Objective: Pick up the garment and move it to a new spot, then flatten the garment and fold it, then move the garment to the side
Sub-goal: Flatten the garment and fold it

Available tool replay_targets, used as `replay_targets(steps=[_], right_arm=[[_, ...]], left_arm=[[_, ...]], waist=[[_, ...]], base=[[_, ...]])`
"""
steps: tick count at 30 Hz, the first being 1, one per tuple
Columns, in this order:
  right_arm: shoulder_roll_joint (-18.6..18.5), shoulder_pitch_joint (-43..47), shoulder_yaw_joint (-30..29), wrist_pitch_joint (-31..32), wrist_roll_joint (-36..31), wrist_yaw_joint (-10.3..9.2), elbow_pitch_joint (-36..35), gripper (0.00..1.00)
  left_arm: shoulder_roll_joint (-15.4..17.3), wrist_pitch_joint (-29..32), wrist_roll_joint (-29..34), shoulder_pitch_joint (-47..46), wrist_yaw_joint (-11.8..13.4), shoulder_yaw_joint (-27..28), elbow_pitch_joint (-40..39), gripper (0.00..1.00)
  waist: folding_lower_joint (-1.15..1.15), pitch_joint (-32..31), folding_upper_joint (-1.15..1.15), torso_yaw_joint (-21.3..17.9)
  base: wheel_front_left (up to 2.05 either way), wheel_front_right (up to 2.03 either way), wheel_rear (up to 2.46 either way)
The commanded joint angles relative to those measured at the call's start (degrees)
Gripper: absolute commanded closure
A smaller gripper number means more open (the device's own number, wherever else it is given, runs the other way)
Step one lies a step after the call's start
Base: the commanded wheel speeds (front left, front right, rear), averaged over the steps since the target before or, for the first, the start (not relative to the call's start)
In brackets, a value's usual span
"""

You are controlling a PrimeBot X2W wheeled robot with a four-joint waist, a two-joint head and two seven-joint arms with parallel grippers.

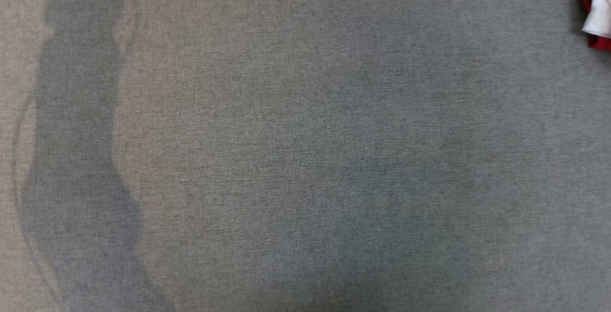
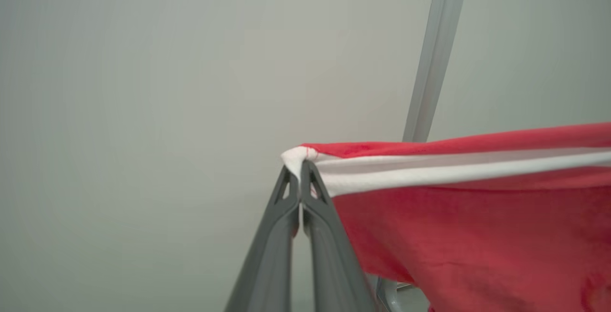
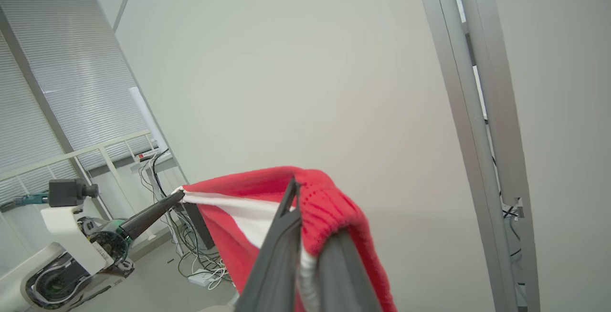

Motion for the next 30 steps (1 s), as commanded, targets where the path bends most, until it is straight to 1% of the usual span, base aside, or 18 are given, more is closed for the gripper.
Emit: replay_targets(steps=[1,3,5,7,9,10,12,15,18,20,22,27,30], right_arm=[[-0.19,-1.30,0.10,-1.93,0.28,0.01,0.48,1.00],[0.03,-3.18,0.71,-5.83,0.48,0.01,1.01,1.00],[0.81,-2.79,2.30,-7.84,2.10,0.00,1.63,1.00],[0.82,-1.24,5.18,-6.60,3.66,0.01,2.07,1.00],[-0.05,0.27,8.56,-5.39,4.75,0.01,2.38,1.00],[-0.68,2.79,11.63,-4.11,6.46,0.02,2.26,1.00],[-1.42,6.14,14.62,-3.09,8.45,0.01,1.43,1.00],[-3.12,11.55,18.76,-1.16,11.58,0.02,-0.01,1.00],[-4.60,16.94,22.38,0.65,14.62,0.02,-2.27,1.00],[-5.78,20.74,24.39,1.61,16.60,0.01,-3.72,1.00],[-7.23,23.99,26.64,2.30,17.17,0.02,-5.36,1.00],[-10.82,31.54,31.20,3.15,18.72,0.02,-9.01,1.00],[-13.29,35.63,32.97,2.60,19.14,0.01,-11.38,1.00]], left_arm=[[0.30,-1.39,0.46,-1.76,0.03,-0.03,1.31,1.00],[-0.09,-3.96,-0.16,-3.73,0.04,-0.60,3.53,1.00],[-0.84,-5.72,-1.43,-4.01,0.03,-1.52,5.23,1.00],[-1.43,-5.61,-2.85,-2.39,0.02,-3.86,6.23,1.00],[-1.16,-5.65,-4.18,-0.42,0.02,-6.71,6.16,1.00],[-0.75,-6.51,-6.31,2.08,0.02,-8.53,5.95,1.00],[-0.49,-5.44,-8.74,6.51,0.02,-11.28,5.48,1.00],[1.68,-3.03,-12.22,12.88,0.01,-15.17,3.75,1.00],[4.36,0.29,-17.24,20.89,0.01,-18.16,0.58,1.00],[7.06,2.93,-19.72,26.54,0.01,-20.56,-2.22,1.00],[9.94,4.70,-22.07,31.69,0.01,-22.43,-5.45,1.00],[15.38,4.10,-26.26,44.60,0.19,-23.84,-13.25,1.00],[18.96,4.75,-28.99,51.13,1.81,-24.07,-19.67,1.00]], waist=[[0.00,0.95,0.00,0.78],[0.00,1.24,0.00,1.11],[0.00,1.31,0.00,1.43],[0.00,1.24,0.00,1.84],[0.00,0.85,0.00,2.21],[0.00,0.13,0.00,2.63],[0.00,-1.04,0.00,2.75],[0.00,-3.67,0.00,2.66],[0.00,-7.34,0.00,2.06],[0.00,-10.02,0.00,1.59],[0.00,-12.71,0.00,1.13],[0.00,-19.43,0.00,0.18],[0.00,-22.86,0.00,-0.10]], base=[[0.00,0.00,0.00],[0.00,0.00,0.00],[0.00,0.00,0.00],[0.00,0.00,0.00],[0.00,0.00,0.00],[0.00,0.00,0.00],[0.00,0.00,0.00],[0.00,0.00,0.00],[0.00,0.00,0.00],[0.00,0.00,0.00],[0.00,0.00,0.00],[0.00,0.00,0.00],[0.00,0.00,0.00]])
